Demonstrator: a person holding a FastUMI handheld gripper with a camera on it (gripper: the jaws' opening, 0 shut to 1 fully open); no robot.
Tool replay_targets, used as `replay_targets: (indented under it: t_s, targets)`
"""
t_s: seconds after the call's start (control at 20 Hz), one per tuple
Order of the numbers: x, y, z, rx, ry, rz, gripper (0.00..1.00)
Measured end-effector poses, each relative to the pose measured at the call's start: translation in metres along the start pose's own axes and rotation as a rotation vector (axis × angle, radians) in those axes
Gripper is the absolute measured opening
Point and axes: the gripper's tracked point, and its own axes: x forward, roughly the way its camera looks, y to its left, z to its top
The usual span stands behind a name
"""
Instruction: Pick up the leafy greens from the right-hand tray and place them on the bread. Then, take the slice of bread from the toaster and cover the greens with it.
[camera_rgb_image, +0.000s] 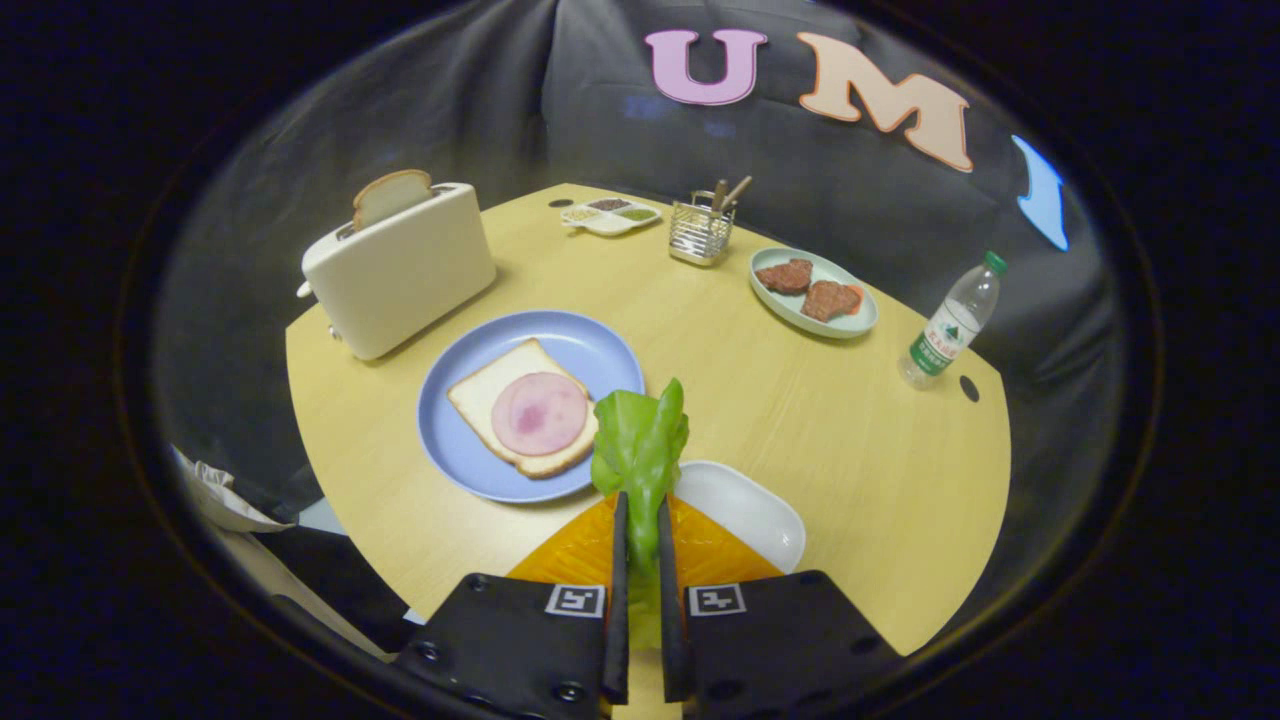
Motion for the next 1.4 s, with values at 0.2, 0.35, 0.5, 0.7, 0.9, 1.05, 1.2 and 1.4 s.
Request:
replay_targets:
  t_s: [0.2,0.35,0.5,0.7,0.9,1.05,1.2,1.4]
  targets:
    - [0.003,0.027,0.02,-0.04,-0.014,0.024,0.17]
    - [0.008,0.046,0.032,-0.066,-0.017,0.043,0.17]
    - [0.015,0.065,0.039,-0.088,-0.013,0.062,0.17]
    - [0.029,0.088,0.05,-0.107,-0.007,0.088,0.17]
    - [0.043,0.104,0.059,-0.126,0.003,0.106,0.17]
    - [0.054,0.114,0.065,-0.139,0.013,0.115,0.17]
    - [0.062,0.129,0.066,-0.154,0.033,0.145,0.22]
    - [0.078,0.132,0.062,-0.182,0.056,0.148,0.24]
